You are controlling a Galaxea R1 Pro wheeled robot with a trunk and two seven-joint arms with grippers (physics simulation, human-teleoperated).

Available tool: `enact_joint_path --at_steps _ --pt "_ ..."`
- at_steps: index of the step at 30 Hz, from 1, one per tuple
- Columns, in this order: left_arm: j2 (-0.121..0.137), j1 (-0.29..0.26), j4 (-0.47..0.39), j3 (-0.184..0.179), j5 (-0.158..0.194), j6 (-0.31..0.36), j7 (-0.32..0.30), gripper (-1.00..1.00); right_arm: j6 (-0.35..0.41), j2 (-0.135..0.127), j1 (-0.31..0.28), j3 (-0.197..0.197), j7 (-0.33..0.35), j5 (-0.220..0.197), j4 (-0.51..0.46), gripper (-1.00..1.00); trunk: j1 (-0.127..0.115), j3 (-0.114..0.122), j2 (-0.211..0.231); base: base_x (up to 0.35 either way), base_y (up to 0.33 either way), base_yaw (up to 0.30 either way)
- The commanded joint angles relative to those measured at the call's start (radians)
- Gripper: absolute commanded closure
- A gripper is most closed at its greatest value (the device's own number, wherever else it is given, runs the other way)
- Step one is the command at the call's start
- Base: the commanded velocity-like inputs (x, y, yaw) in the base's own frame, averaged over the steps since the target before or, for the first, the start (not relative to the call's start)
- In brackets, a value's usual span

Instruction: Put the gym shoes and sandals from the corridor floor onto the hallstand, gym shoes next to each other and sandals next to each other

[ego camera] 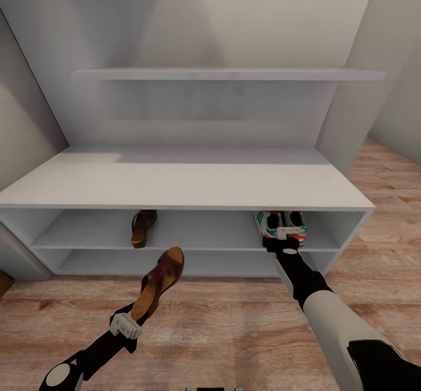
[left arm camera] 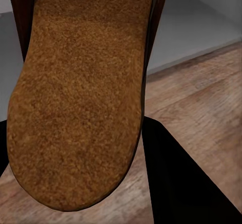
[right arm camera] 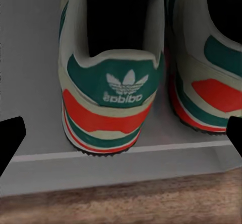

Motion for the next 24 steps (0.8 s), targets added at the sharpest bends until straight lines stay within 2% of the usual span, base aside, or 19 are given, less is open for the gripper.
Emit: enact_joint_path --at_steps 1,13,24 --pt "-0.001 -0.001 -0.001 0.003 -0.013 -0.009 -0.003 1.00 0.008 0.000 0.000 0.003 -0.005 0.005 -0.002 -1.00 0.000 -0.001 0.000 -0.016 0.000 0.000" --pt "-0.001 -0.001 -0.001 0.003 -0.013 -0.009 -0.002 1.00 0.008 0.000 0.000 0.003 -0.005 0.005 -0.003 -1.00 0.000 -0.001 0.000 -0.112 0.000 0.000" --pt "-0.001 -0.001 -0.001 0.003 -0.013 -0.009 -0.002 1.00 -0.011 -0.001 0.001 0.003 0.008 0.005 -0.003 -1.00 0.000 -0.001 0.000 -0.039 0.000 0.000"
